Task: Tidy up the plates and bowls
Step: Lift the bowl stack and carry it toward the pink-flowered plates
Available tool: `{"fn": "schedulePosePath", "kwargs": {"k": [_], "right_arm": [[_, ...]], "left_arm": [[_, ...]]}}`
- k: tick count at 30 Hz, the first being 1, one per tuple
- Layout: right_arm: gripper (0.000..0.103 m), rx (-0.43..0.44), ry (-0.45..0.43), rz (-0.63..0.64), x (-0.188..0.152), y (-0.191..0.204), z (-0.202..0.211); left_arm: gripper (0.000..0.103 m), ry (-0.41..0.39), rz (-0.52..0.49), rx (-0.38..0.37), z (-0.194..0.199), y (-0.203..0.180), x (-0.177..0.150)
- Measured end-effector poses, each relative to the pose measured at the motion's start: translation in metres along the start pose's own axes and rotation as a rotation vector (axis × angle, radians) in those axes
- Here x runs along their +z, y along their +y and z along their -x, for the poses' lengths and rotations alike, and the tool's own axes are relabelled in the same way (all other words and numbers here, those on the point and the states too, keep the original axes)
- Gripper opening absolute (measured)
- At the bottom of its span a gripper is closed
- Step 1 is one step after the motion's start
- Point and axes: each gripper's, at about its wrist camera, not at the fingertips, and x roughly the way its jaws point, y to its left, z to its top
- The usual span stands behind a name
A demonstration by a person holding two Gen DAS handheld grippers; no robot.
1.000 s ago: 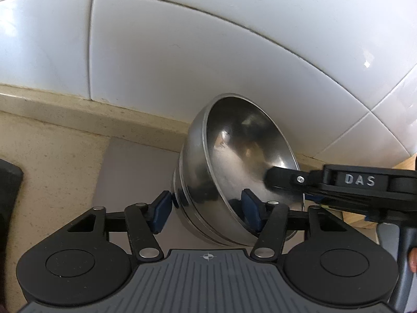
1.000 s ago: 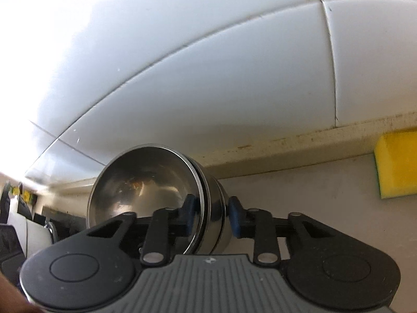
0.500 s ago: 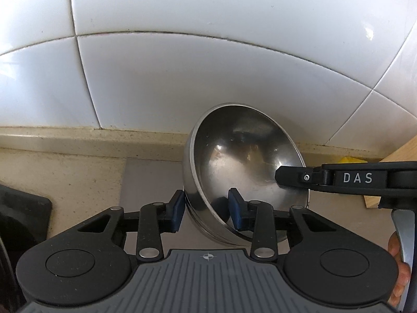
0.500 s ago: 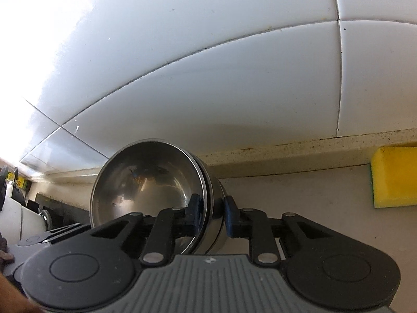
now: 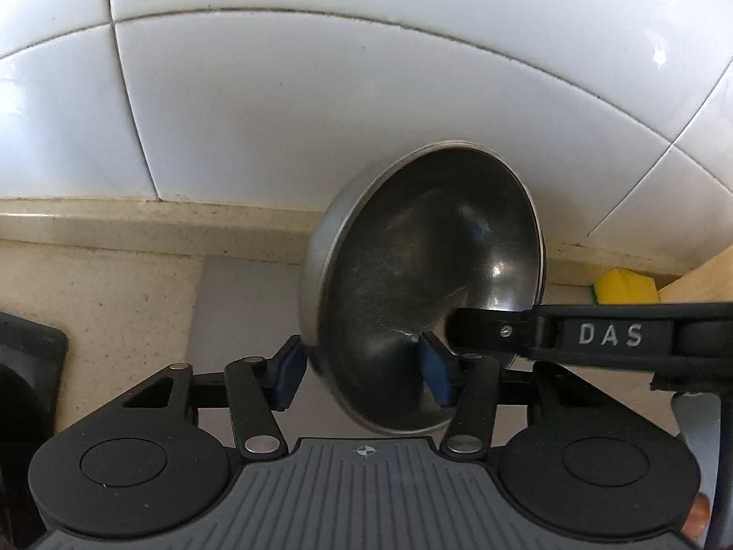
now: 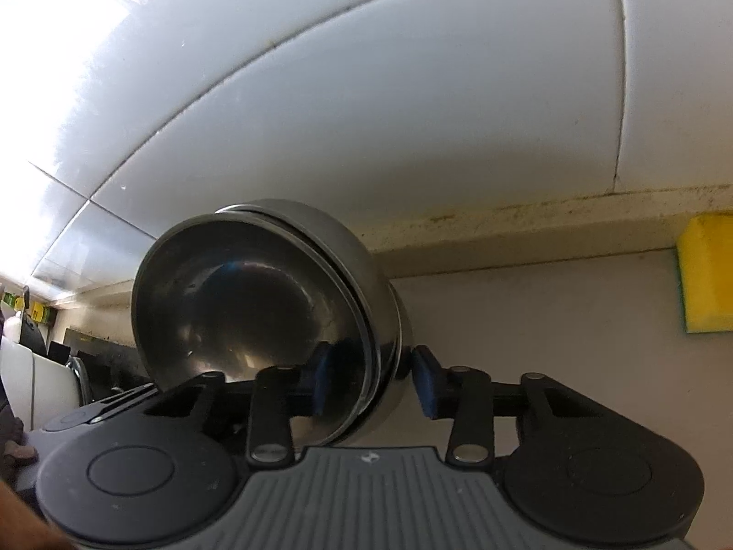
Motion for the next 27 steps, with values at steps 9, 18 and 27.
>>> {"fn": "schedulePosePath", "kwargs": {"k": [9, 18, 27], "right_arm": [[0.016, -0.010, -0.025, 0.009, -0.003, 0.002, 0.010], [0.016, 0.001, -0.056, 0.036, -0.009, 0.013, 0.025], [0.016, 0.021, -0.086, 0.049, -0.025, 0.021, 0.053]], "left_arm": [[0.048, 0.003, 0.029, -0.037, 0.005, 0.006, -0.003], [0.048, -0.051, 0.004, -0.030, 0.021, 0.007, -0.005], [0.048, -0.093, 0.000, -0.053, 0.052, -0.003, -0.018]]}}
